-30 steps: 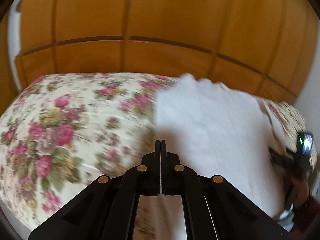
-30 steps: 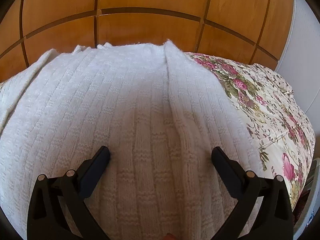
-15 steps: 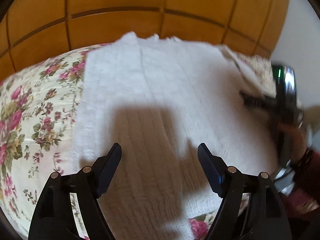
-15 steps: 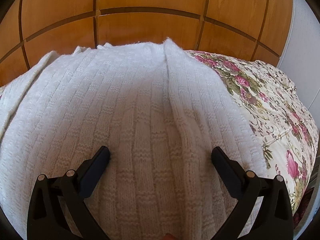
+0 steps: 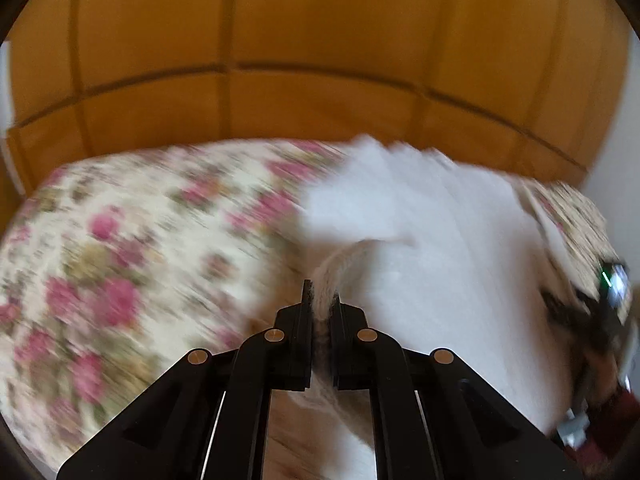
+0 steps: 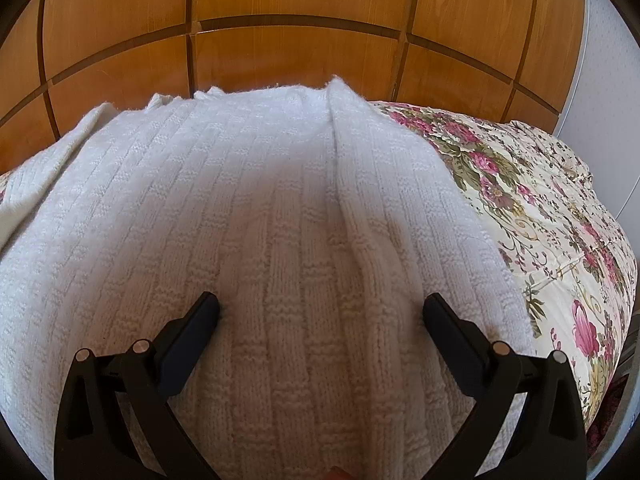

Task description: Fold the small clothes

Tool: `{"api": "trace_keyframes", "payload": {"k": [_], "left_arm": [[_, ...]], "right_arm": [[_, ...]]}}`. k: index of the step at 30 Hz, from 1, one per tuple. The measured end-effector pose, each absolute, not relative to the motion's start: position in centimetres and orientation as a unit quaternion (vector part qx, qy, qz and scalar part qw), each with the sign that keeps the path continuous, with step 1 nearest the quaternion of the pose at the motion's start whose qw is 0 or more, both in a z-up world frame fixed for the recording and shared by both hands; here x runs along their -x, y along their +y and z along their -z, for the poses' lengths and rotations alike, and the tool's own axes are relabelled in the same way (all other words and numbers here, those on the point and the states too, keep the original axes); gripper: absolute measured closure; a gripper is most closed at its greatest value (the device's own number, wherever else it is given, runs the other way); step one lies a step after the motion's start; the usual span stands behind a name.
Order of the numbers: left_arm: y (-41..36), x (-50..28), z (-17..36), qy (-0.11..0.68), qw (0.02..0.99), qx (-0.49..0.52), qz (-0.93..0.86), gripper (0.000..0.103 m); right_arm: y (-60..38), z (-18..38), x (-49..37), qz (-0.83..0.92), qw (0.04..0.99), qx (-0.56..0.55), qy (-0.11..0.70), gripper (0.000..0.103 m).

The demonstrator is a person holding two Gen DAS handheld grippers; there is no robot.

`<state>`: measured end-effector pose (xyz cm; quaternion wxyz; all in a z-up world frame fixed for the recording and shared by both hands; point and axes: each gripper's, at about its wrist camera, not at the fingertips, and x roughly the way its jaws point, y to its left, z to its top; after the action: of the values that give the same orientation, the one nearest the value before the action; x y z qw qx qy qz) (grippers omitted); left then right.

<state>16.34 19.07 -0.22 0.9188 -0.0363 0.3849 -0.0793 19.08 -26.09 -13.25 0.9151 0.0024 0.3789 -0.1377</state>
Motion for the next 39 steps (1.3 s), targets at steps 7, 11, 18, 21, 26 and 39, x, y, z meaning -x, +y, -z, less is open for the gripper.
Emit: {"api": "trace_keyframes", "payload": {"k": [7, 11, 18, 21, 26, 39], "left_arm": [[28.7, -23.4, -0.1, 0.383, 0.921, 0.068, -0.033, 0.098], [33.4, -26.3, 1.5, 0.39, 0.911, 0.098, -0.088, 0.098], [37.1, -26.7, 4.8, 0.383, 0.889, 0.143, -0.207, 0.031], [33.9, -24.8, 4.7, 0.347, 0.902, 0.124, -0.223, 0.031], [22.4, -21.6, 5.5, 0.34, 0.928, 0.137, -0.069, 0.019], [8.8, -20.1, 10.3, 0.412, 0.911, 0.029, 0.021, 0.016]], "right_arm": [[-26.1, 13.3, -19.1, 0.138, 0.915, -0.002, 0.379, 0.002], [-26.1, 13.3, -19.1, 0.137, 0.915, -0.003, 0.379, 0.002], [-26.1, 13.4, -19.1, 0.136, 0.915, -0.005, 0.379, 0.002], [-26.1, 13.4, -19.1, 0.137, 0.915, -0.003, 0.379, 0.002], [-25.9, 13.5, -19.1, 0.141, 0.914, 0.004, 0.38, 0.002], [-31.0, 11.7, -18.5, 0.167, 0.902, 0.041, 0.397, 0.002]]}}
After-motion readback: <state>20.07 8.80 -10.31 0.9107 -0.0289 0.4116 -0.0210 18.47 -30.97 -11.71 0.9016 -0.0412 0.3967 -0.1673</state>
